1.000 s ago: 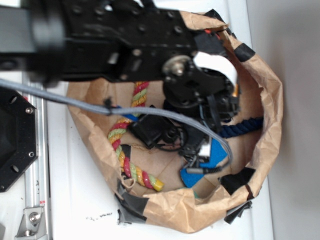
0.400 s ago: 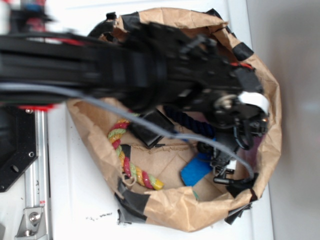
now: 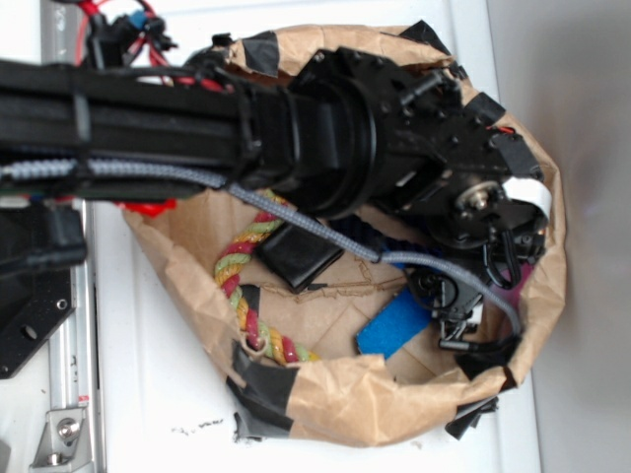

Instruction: Grab the blue rope.

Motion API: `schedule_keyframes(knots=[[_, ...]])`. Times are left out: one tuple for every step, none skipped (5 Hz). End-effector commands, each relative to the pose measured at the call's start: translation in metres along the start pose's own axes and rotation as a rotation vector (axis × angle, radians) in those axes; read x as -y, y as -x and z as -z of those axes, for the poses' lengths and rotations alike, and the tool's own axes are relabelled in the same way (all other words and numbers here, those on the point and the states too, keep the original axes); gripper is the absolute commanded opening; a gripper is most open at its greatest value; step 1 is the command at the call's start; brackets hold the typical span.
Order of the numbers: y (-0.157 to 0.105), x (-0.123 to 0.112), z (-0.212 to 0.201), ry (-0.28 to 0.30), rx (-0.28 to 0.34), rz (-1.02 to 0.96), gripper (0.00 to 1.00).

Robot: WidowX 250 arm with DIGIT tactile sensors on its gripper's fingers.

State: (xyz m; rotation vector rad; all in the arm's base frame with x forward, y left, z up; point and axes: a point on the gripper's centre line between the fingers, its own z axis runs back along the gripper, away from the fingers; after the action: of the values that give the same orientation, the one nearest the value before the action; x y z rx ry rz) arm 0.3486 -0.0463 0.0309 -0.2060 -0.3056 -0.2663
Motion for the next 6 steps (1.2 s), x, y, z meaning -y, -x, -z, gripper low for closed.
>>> schedule_keyframes(knots=[[0.027,0.020,-0.012,-0.012,-0.066,-0.127,0.00],[0.039,0.027,-0.012,0.008,-0.093,-0.141,0.00],[0.057,0.037,-0.054,-0.060,-0.112,-0.181,0.00],[0.052,0.017,-0.109,-0.141,-0.125,-0.230,0.00],[0.035,0.005,-0.158,-0.134,-0.077,-0.259,0.00],[0.030,0.009,-0.198,-0.237,-0.105,-0.304,0.00]])
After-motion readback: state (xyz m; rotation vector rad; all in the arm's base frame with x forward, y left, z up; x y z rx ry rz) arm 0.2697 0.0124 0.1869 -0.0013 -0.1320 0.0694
